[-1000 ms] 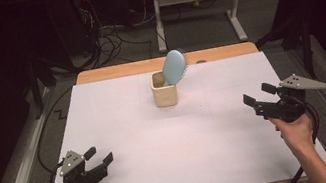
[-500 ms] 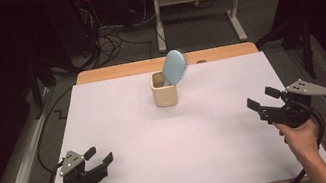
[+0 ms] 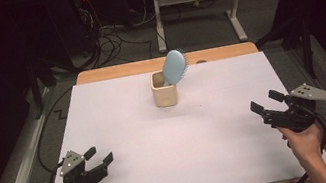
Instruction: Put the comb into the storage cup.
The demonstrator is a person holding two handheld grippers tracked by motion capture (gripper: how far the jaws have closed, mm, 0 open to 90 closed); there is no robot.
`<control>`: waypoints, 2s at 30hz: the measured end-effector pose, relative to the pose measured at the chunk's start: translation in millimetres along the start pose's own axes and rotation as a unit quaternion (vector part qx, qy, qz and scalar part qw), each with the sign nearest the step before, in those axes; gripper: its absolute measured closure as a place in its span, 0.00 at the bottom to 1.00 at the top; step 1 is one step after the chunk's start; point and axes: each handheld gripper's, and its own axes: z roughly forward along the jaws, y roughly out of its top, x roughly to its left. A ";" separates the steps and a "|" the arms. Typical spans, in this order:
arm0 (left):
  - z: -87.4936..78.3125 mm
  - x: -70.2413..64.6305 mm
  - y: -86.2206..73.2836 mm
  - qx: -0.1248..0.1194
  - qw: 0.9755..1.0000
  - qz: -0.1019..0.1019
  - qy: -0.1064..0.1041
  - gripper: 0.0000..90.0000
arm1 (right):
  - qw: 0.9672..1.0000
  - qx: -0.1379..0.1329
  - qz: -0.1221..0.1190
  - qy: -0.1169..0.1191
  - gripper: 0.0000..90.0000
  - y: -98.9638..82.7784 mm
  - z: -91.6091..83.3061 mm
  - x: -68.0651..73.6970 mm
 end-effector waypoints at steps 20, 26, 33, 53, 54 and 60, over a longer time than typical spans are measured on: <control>-1.3 -0.1 -0.7 -0.002 1.000 -0.002 0.002 0.34 | 1.000 -0.001 0.001 0.002 0.21 -19.2 -12.4 4.3; -1.5 -0.1 -0.6 -0.002 1.000 -0.002 0.002 0.34 | 1.000 -0.001 -0.003 0.001 0.21 -24.4 -13.8 7.2; -1.7 -0.3 -0.7 -0.002 1.000 -0.003 0.002 0.34 | 1.000 0.000 -0.006 -0.001 0.21 -31.4 -14.6 8.3; -3.0 -0.3 -0.5 -0.005 1.000 -0.003 0.001 0.34 | 1.000 0.003 0.010 -0.009 0.21 -49.1 -16.9 3.7; -3.0 -0.3 -0.5 -0.005 1.000 -0.003 0.001 0.34 | 1.000 0.003 0.010 -0.011 0.21 -49.9 -17.0 3.7; -2.9 -0.4 -0.5 -0.004 1.000 -0.003 0.001 0.34 | 1.000 0.005 0.011 -0.014 0.21 -53.6 -17.0 2.8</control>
